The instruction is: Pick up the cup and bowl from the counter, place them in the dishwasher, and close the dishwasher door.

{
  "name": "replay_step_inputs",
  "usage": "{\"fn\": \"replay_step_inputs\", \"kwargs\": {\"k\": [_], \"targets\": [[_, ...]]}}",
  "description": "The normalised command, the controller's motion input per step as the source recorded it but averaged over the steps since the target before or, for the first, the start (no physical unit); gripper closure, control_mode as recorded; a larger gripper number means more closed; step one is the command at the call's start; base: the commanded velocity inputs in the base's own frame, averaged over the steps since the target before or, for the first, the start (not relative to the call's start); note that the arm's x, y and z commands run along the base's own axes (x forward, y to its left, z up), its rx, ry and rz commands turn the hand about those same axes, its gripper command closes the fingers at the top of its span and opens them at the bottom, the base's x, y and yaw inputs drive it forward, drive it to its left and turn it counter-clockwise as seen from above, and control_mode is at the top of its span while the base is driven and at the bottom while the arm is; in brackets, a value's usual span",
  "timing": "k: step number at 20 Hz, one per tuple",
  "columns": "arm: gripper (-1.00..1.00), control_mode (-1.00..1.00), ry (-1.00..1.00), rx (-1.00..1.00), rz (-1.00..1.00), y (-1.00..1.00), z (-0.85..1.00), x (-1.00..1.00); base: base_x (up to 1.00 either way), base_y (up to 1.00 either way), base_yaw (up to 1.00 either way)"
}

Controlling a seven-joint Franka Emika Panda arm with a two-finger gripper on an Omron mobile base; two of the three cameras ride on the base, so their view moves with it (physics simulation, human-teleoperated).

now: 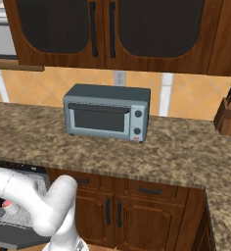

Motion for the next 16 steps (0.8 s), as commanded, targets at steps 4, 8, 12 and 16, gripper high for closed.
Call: {"fn": "replay_step_inputs", "kwargs": {"k": [4, 8, 12, 16], "targets": [[-1.0, -1.0, 0.06, -0.42, -0.11, 0.44, -0.09, 0.0, 0.0, 0.0, 0.0], [-1.0, -1.0, 0.2, -0.45, -0.1, 0.44, 0.0, 0.01, 0.0, 0.0, 0.0], [-1.0, -1.0, 0.01, -0.18, 0.0, 0.37, -0.29, 0.04, 0.0, 0.0, 0.0], [-1.0, -1.0, 0.0, -0.17, 0.0, 0.03, -0.67, 0.22, 0.0, 0.0, 0.0]]}}
